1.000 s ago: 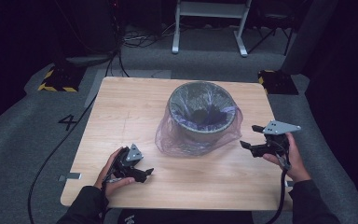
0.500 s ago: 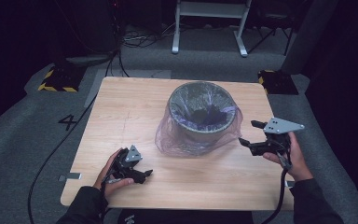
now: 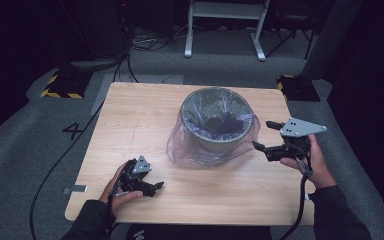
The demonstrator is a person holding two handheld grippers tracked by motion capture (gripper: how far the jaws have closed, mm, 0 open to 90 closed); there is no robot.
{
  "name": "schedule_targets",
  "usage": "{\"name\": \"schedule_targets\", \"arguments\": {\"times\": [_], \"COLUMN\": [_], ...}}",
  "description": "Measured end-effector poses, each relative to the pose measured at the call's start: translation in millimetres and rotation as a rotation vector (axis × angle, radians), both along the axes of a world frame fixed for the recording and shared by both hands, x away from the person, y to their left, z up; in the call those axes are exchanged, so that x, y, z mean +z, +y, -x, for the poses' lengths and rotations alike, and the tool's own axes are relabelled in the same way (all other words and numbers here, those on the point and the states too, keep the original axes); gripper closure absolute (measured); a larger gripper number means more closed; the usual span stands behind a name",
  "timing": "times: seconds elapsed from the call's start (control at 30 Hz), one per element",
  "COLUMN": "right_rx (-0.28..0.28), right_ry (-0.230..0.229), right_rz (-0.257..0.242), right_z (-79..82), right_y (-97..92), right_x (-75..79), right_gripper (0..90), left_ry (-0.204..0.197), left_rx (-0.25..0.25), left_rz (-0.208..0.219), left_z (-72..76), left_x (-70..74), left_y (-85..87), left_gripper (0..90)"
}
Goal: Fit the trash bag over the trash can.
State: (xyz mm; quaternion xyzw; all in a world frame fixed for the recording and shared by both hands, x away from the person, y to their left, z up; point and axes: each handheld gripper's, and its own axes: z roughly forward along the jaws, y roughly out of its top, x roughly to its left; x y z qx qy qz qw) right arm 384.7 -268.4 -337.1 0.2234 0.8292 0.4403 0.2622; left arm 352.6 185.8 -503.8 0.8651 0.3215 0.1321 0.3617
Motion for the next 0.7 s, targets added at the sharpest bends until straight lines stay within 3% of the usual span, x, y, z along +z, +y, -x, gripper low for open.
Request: {"name": "schedule_targets", "arguments": {"times": [0.7], "right_rx": [0.01], "right_ry": [-0.011], "right_rz": [0.007], "right_z": [-13.2], "right_y": [25.2], "right_x": [18.9], "right_gripper": [18.5], "left_ry": [0.0], "left_rx": [0.002], "left_rz": [0.001], "left_z": [0.0], "left_x": [-0.2], "left_y": [-0.1], "left_gripper": [13.4]}}
